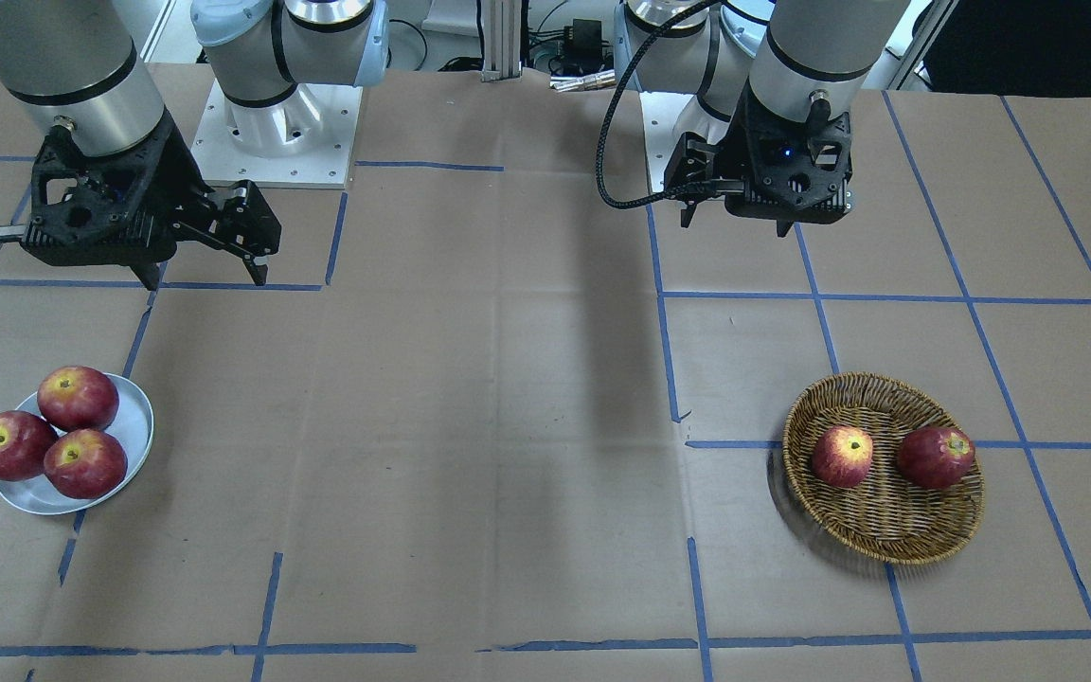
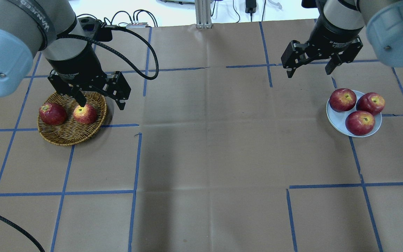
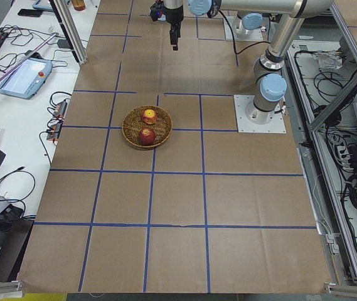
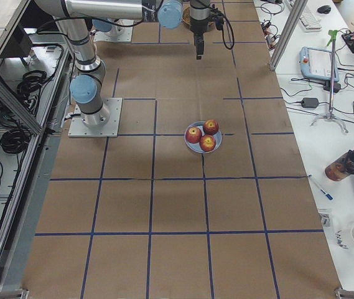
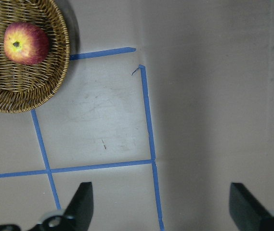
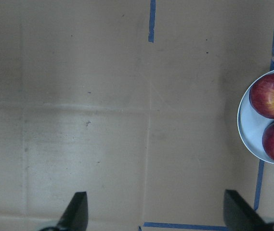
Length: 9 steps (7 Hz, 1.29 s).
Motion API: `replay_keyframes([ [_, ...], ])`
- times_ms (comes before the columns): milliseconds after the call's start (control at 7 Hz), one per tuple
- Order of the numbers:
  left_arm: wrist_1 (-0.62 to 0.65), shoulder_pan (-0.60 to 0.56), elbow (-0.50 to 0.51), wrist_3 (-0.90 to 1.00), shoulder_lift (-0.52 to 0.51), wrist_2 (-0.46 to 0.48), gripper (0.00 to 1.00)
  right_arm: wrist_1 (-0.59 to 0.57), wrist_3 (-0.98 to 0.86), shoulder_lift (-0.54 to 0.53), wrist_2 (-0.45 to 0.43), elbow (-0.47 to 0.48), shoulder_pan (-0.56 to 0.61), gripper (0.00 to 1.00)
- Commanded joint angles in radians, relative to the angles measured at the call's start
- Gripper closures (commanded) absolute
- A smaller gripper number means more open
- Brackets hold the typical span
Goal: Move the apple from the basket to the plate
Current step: 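Hover the left gripper above the wicker basket over the red apple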
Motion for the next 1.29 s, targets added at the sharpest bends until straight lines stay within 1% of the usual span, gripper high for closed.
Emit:
replay_keyframes([
  [0,0.0,0.001,0.0,0.003,0.009,0.0,0.01,0.0,0.0,0.0,0.0,-0.001,0.0,0.0],
  [429,0.0,-0.002,0.008,0.009,0.035,0.006,0.01,0.0,0.0,0.0,0.0,0.0,0.0,0.0],
  [857,0.004,0.017,-0.003,0.012,0.009,0.008,0.01,0.0,0.0,0.0,0.0,0.0,0.0,0.0],
  [1000,0.009,0.043,-0.012,0.023,-0.01,0.003,0.01,0.0,0.0,0.0,0.0,0.0,0.0,0.0],
  [1143,0.092,0.099,-0.047,0.137,-0.059,0.0,0.01,0.0,0.0,0.0,0.002,-0.001,0.0,0.0],
])
